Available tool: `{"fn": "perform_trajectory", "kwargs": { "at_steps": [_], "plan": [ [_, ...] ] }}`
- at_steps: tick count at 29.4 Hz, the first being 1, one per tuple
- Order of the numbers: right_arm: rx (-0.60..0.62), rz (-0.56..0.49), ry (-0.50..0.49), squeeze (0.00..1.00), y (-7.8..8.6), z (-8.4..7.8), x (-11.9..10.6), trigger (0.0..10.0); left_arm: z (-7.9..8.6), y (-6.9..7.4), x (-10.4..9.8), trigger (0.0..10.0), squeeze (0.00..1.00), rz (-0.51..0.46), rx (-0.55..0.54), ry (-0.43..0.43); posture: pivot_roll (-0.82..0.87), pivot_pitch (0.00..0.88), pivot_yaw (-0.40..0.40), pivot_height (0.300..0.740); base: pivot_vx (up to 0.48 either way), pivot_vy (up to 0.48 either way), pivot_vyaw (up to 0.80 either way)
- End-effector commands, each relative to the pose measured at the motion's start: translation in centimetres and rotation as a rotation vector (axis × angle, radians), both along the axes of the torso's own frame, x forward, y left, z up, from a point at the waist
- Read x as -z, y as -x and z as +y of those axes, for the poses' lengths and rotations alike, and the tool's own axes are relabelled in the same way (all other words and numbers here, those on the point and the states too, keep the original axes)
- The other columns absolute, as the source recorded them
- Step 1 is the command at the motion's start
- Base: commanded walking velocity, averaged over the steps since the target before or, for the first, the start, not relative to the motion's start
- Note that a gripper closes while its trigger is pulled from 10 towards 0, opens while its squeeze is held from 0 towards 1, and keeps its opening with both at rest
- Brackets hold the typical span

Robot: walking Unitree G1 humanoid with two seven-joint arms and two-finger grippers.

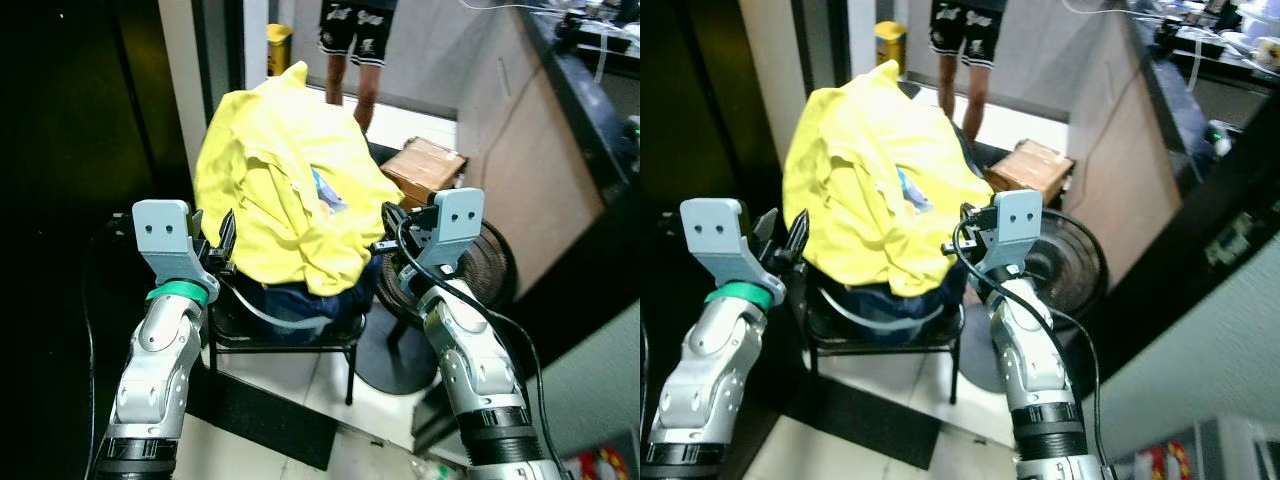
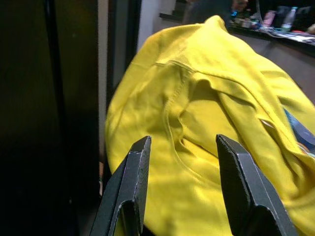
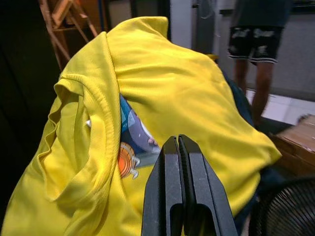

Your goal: Clothes washing

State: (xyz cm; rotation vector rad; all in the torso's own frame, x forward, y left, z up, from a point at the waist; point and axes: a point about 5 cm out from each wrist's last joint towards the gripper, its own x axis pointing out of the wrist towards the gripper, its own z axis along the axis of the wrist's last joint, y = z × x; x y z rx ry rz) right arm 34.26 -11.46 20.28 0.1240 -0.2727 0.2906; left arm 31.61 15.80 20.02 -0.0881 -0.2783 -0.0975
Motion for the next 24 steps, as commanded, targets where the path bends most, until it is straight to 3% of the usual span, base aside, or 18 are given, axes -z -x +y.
{"fn": "perform_trajectory", "kwargs": {
  "at_steps": [1,16,24],
  "plan": [
    [0.020,0.012,0.001,0.00,-0.06,-0.65,0.27,10.0,-0.46,0.15,0.51,10.0,0.00,0.020,0.021,0.001,0.09,0.046,-0.027,0.740,0.371,0.000,0.00],
    [-0.003,-0.007,0.007,0.00,-0.45,-0.41,-0.34,10.0,-0.41,0.19,0.49,10.0,0.00,0.018,0.011,-0.005,0.09,0.027,-0.035,0.740,0.362,0.000,0.00],
    [-0.010,-0.010,0.004,0.00,-0.57,-0.31,-0.44,10.0,-0.33,0.22,0.62,10.0,0.00,0.023,0.008,-0.005,0.09,0.018,-0.036,0.740,0.215,0.000,0.00]
  ]
}}
